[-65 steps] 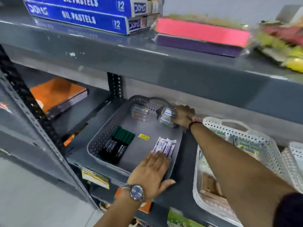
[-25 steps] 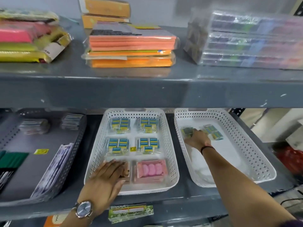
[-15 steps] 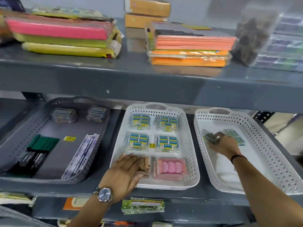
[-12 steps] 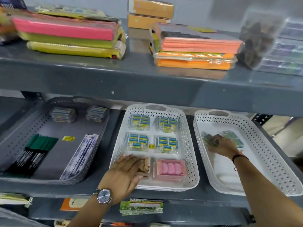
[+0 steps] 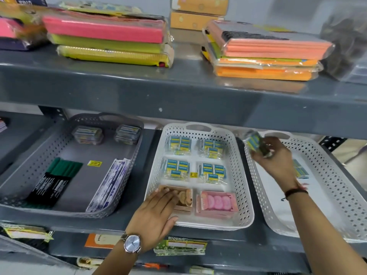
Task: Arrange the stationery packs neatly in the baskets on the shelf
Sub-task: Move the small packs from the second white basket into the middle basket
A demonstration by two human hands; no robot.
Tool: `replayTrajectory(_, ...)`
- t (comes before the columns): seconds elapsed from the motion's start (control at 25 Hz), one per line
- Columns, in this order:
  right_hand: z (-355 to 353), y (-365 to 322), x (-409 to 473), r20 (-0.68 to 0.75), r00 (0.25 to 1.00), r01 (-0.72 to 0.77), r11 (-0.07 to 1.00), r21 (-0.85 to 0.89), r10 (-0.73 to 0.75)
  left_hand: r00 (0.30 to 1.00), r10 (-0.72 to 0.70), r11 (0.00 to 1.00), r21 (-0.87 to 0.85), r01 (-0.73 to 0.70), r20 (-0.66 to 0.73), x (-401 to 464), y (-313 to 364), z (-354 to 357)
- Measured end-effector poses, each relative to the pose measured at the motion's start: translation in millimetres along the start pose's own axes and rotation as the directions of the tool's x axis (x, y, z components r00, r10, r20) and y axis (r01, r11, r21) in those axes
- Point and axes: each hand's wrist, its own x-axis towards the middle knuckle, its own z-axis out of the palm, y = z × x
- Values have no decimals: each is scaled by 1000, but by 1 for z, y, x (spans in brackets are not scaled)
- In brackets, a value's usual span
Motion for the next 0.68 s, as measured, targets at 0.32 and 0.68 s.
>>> replayTrajectory(0.32,111,-79,-34,684,638,450,892,41,-354,999,-33,999,-12,32,-36,-6,-1,-1)
replayTrajectory(0.68,144,-70,-45,722,622,476,878,-43,-303,998,-45,999,-8,45,-33,-7,-1,-1)
